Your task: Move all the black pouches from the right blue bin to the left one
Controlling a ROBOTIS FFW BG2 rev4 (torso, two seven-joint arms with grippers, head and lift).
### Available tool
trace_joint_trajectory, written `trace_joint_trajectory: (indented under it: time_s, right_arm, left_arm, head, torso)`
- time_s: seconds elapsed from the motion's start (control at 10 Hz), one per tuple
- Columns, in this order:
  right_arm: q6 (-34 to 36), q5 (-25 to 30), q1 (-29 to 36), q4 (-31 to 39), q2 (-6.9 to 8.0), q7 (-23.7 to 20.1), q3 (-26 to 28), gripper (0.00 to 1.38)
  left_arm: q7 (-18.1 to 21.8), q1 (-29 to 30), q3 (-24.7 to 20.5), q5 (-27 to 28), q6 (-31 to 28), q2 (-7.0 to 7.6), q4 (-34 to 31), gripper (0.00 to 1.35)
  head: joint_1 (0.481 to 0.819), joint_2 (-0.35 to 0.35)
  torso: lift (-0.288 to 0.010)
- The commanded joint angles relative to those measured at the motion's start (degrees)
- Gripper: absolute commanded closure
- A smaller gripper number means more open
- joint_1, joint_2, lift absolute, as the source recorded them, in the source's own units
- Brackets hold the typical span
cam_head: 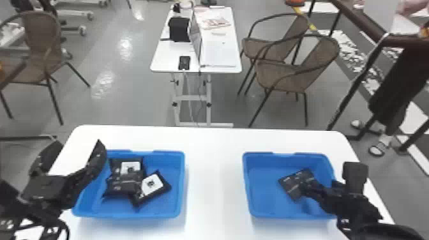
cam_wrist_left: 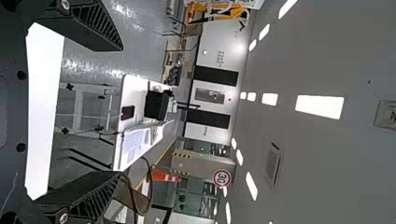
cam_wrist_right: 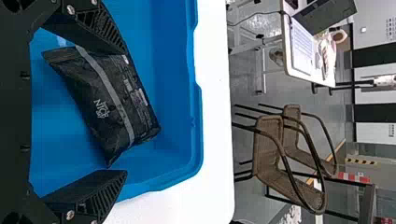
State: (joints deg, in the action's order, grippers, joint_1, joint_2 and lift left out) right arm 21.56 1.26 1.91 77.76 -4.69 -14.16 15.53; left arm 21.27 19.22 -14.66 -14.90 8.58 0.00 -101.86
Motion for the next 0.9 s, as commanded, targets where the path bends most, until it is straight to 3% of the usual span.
trace_joint_trajectory:
  time_s: [0.0,0.8]
  right_arm:
    - [-0.99,-0.03,-1.29,-2.17,-0.49,-0.08,-0.32,0.12]
    - [-5.21,1.46,-9.73,-16.32,-1.81,-1.40,-2.87,0.12]
  left_arm:
    - [0.00,0.11,-0.10,-0.04,0.03,-0.15,0.00,0.08]
    - [0.79,-0.15,-0.45,-0.21,0.21,-0.15,0.18,0.08]
  head:
    - [0.695,-0.065]
    - [0.695,-0.051]
  torso:
    - [0.000]
    - [0.000]
